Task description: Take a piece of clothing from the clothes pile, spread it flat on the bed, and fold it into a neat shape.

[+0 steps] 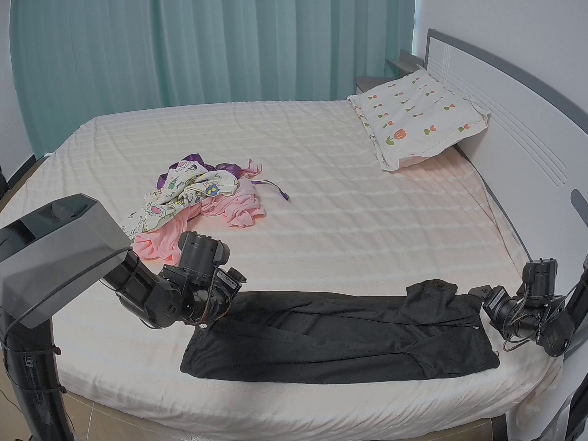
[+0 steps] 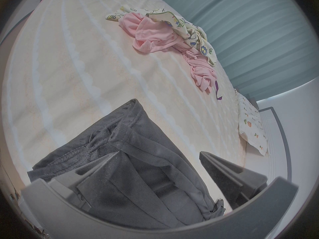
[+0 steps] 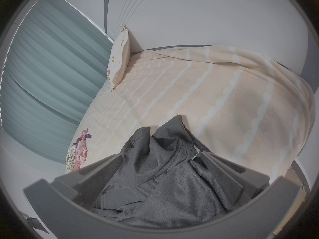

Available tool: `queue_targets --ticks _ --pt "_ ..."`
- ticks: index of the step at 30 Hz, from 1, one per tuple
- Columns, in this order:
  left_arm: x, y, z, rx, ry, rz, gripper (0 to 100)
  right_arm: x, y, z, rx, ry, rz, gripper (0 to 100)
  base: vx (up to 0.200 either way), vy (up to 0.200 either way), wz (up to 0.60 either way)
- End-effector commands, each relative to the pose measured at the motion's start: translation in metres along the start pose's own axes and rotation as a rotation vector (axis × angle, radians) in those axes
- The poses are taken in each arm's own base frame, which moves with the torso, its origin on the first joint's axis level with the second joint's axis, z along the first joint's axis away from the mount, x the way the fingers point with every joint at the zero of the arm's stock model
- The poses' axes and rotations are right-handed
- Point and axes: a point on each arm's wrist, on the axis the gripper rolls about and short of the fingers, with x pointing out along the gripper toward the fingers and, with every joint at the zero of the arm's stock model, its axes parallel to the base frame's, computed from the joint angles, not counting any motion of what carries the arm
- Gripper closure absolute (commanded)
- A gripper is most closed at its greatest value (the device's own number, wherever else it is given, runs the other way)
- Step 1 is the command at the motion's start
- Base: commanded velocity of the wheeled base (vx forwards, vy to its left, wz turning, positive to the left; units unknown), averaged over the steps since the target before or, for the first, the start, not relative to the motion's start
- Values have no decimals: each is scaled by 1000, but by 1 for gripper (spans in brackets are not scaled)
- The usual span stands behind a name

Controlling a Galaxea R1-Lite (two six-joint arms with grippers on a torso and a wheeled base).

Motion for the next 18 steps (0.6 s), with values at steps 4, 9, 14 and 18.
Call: queue_targets --ticks 4,9,14,18 --pt "4 -1 2 -2 -36 10 0 0 1 -4 -10 14 0 0 0 0 0" --pt "9 3 -1 0 -30 28 0 0 2 -7 -12 23 6 0 0 0 0" --pt "13 7 -2 8 -37 55 100 -1 2 -7 5 21 5 0 0 0 0" --pt "12 7 -1 10 -57 58 100 -1 2 -7 5 21 5 0 0 0 0"
